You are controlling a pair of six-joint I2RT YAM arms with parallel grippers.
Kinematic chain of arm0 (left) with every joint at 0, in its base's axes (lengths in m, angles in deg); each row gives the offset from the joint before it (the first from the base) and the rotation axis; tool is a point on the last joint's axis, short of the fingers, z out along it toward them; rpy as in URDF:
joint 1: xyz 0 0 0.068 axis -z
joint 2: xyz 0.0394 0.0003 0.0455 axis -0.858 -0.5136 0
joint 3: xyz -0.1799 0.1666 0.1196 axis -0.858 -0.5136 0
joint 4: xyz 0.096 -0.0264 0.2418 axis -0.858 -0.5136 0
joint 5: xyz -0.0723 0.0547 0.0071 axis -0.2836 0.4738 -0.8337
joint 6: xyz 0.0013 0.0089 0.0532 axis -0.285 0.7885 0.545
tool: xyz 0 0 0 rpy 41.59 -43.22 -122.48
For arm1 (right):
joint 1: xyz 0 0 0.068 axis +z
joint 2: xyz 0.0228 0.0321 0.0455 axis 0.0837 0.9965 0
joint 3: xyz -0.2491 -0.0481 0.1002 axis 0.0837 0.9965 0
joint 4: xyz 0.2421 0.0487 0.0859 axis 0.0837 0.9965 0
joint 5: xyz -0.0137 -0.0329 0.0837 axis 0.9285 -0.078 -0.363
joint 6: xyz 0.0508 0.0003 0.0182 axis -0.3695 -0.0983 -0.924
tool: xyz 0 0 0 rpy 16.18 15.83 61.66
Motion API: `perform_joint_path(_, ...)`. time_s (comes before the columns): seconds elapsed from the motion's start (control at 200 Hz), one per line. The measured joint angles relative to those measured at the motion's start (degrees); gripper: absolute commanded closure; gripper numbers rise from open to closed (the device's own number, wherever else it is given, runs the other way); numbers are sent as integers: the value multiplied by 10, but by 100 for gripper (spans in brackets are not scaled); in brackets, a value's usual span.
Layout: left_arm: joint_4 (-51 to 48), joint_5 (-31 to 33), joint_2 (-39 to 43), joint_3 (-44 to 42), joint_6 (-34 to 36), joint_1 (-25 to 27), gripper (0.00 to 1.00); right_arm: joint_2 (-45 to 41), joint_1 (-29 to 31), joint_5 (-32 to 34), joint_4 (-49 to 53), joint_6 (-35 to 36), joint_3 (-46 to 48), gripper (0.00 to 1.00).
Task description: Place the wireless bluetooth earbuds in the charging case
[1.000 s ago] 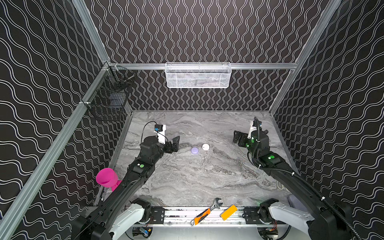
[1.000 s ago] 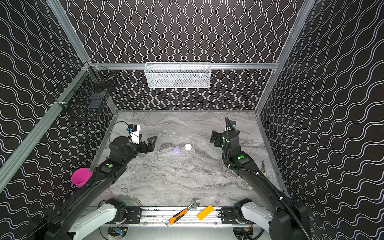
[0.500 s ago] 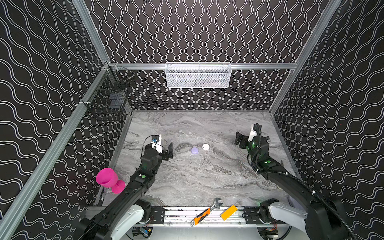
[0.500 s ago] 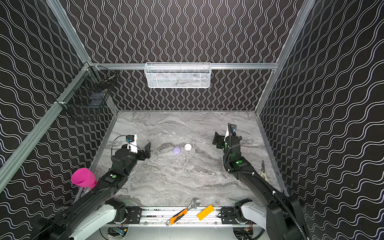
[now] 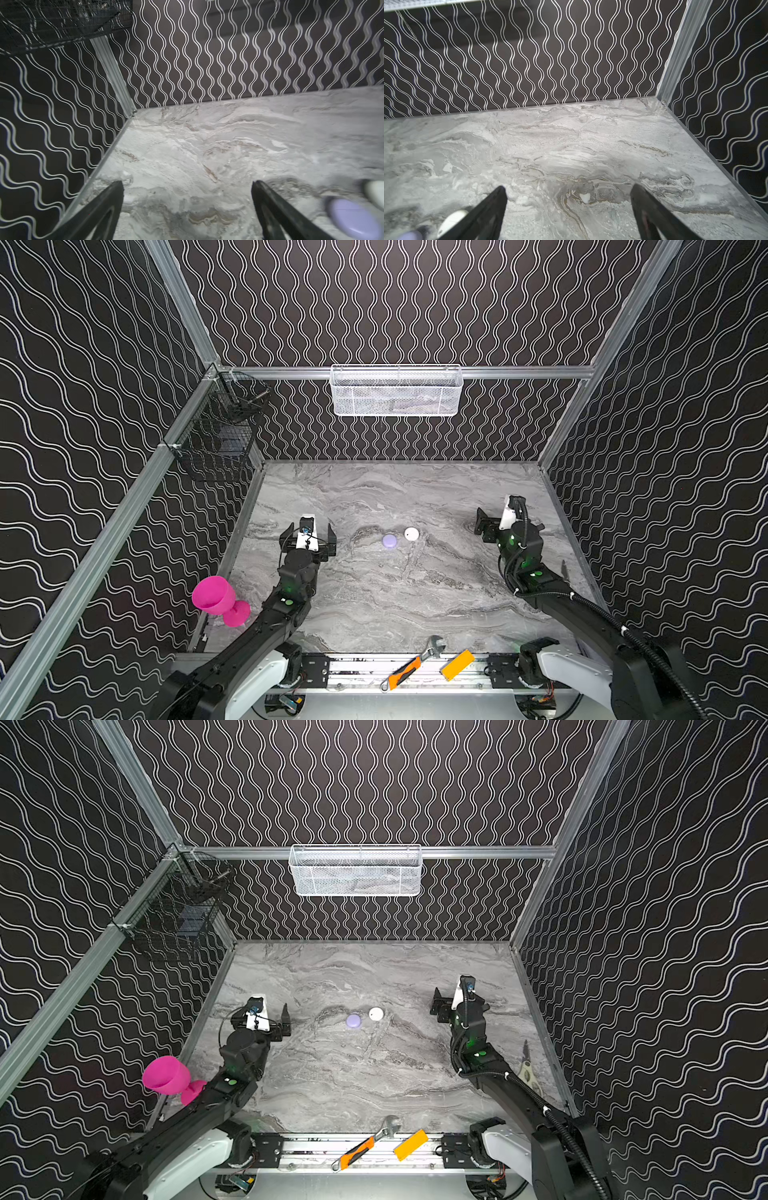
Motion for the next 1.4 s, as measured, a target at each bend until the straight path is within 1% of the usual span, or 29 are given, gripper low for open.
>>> perform_joint_path(0.125,49,17,-61,5,30,-6,1,0,-3,-4,-15,14,7,6)
perform_joint_path(0.235,100,12,-111,8,41,-33,1,1,-13,-9,-28,21,14,6)
perform_joint_path(0.325,129,-14,-154,21,39,-76,1,5,-26,-19,-41,23,19,6)
perform_joint_path(0.415,119,-48,-175,54,21,-116,1,13,-35,-23,-54,23,20,6)
perform_joint_path(0.541,116,-101,-181,68,-2,-146,1,26,-46,-33,-73,27,24,7)
perform_joint_path(0.656,144,-137,-189,36,-11,-156,1,33,-59,-37,-92,27,33,7)
perform_joint_path(0.756,165,-146,-217,15,-19,-165,1,38,-73,-44,-106,27,42,7)
perform_joint_path(0.926,204,-176,-240,19,-21,-171,1,45,-91,-56,-143,27,58,8)
perform_joint_path(1.196,259,-233,-314,20,-21,-182,1,80,-119,-69,-199,31,73,8)
perform_joint_path(1.301,250,-255,-323,35,-20,-183,1,101,-137,-77,-224,31,77,8)
perform_joint_path(1.401,244,-260,-323,51,-18,-183,1,121,-151,-88,-249,28,81,8)
